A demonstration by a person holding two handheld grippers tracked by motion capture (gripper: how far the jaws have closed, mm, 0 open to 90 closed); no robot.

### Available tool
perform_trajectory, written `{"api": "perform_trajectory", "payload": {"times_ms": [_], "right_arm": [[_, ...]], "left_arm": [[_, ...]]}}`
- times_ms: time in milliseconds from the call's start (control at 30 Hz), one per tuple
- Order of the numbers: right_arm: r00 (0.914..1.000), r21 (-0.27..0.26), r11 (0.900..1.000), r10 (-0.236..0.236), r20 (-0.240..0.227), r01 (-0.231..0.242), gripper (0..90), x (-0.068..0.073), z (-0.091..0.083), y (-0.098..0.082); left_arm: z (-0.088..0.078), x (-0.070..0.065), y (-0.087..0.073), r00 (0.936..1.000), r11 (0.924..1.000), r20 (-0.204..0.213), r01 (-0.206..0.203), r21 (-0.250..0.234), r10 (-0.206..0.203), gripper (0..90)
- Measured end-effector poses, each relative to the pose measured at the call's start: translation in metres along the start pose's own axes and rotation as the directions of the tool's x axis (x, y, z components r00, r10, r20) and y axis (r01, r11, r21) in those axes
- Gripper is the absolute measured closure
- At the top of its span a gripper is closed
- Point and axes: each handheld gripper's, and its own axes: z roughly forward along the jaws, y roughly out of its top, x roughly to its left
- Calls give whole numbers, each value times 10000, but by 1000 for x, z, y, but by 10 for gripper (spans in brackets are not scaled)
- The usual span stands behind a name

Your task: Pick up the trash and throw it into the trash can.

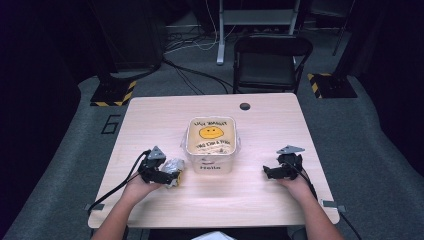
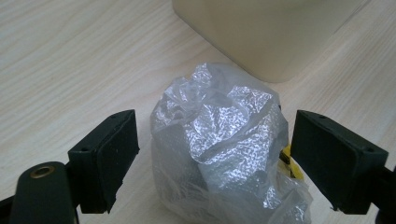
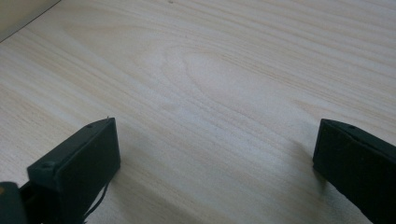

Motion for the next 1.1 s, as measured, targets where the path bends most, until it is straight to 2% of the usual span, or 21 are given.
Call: {"api": "perform_trajectory", "payload": {"times_ms": [33, 67, 267, 433, 633, 867, 1100], "right_arm": [[10000, -3, 10000, -3, 0, 3, 0, 0, 0, 0], [10000, -14, 10000, -9, 3, 9, 0, 0, 0, 0], [10000, 0, 10000, 2, 0, -2, 0, 0, 0, 0], [10000, -1, 10000, 2, 0, -2, 0, 0, 0, 0], [10000, -9, 10000, 8, 4, -8, 0, 0, 0, 0], [10000, 0, 10000, 4, 5, -4, 0, 0, 0, 0], [10000, -17, 10000, -22, 12, 22, 0, 0, 0, 0]], "left_arm": [[3, -1, -1, 10000, 9999, 16, 64, 92, -64, 149], [3, 0, -1, 10000, 9998, -20, -68, 161, 69, 150], [7, 0, -2, 9999, 9998, 120, 57, 200, -59, 191], [8, 1, -3, 9996, 9995, 268, -39, 326, 30, 302], [6, 0, -3, 9995, 9989, 182, -261, 400, 254, 426], [0, 2, -2, 9993, 9985, 140, -340, 435, 335, 453], [-9, 6, 2, 9996, 9996, 163, -249, 110, 247, 454]]}}
